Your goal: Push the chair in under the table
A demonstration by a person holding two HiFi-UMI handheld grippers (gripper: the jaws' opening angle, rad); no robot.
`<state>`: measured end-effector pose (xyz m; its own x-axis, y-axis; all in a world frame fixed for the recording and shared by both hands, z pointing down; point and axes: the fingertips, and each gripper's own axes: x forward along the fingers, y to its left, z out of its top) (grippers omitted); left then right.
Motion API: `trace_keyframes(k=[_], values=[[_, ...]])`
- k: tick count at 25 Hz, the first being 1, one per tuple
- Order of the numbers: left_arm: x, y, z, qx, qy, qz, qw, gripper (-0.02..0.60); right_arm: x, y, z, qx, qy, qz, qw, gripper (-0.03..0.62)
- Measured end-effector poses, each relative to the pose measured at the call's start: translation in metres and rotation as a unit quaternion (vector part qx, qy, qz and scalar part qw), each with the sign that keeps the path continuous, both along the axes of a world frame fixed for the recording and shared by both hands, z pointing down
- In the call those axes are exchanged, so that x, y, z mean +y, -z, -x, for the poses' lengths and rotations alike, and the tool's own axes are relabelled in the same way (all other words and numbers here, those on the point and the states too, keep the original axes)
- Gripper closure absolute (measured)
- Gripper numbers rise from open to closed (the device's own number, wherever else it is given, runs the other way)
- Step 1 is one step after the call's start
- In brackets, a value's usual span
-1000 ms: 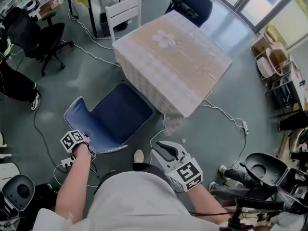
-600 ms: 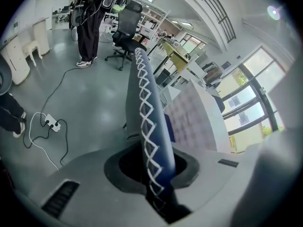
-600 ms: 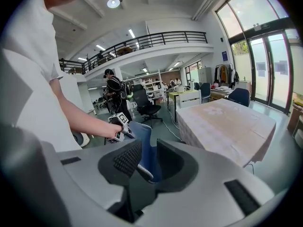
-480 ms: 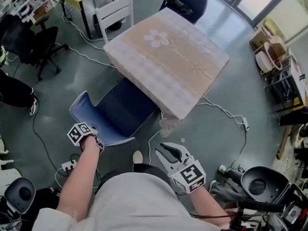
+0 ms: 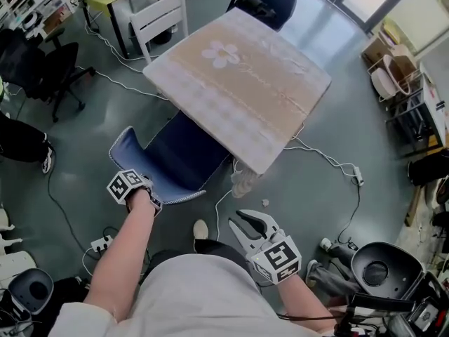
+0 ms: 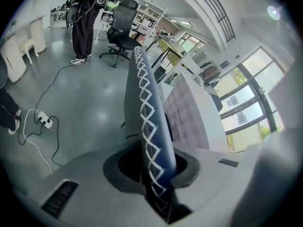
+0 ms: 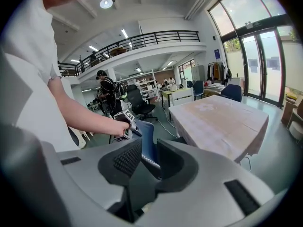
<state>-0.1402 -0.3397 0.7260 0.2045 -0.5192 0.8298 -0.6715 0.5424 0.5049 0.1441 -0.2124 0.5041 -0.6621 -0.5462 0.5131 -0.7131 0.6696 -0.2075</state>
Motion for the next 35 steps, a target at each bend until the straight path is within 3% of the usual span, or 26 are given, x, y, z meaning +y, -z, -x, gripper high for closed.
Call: trace_keyframes(k=[8, 19, 24, 26, 29, 32, 35], values=[[-0.014, 0.0, -0.019, 0.004, -0.014, -0.002, 0.9999, 0.494, 0.004, -0.003, -0.007, 0.005, -0.009, 0.007, 1.0, 0.487], [-0.013, -0.004, -0.01, -0.004, -0.015, 0.015, 0.9998, 0.485, 0.011, -0.003, 0.005, 0.011, -0.005, 0.005, 1.0, 0.487], [-0.01, -0.002, -0.009, -0.019, -0.037, 0.025, 0.9988, 0.39, 0.015, 0.001, 0.01, 0.014, -0.006, -0.004, 1.0, 0.487], [-0.008, 0.006, -0.005, -0.035, -0.047, 0.02, 0.9981, 0.385, 0.019, 0.003, 0.016, 0.015, -0.003, -0.007, 1.0, 0.487], [-0.006, 0.028, 0.001, -0.05, -0.056, -0.016, 0.997, 0.38, 0.026, 0.007, 0.026, 0.015, -0.002, -0.012, 1.0, 0.487], [0.0, 0.062, 0.011, -0.063, -0.079, -0.075, 0.992, 0.381, 0.033, 0.009, 0.04, 0.015, 0.001, -0.02, 1.0, 0.487], [0.012, 0.108, 0.013, -0.037, -0.109, -0.158, 0.9807, 0.382, 0.039, 0.015, 0.056, 0.015, 0.007, -0.033, 0.999, 0.488]])
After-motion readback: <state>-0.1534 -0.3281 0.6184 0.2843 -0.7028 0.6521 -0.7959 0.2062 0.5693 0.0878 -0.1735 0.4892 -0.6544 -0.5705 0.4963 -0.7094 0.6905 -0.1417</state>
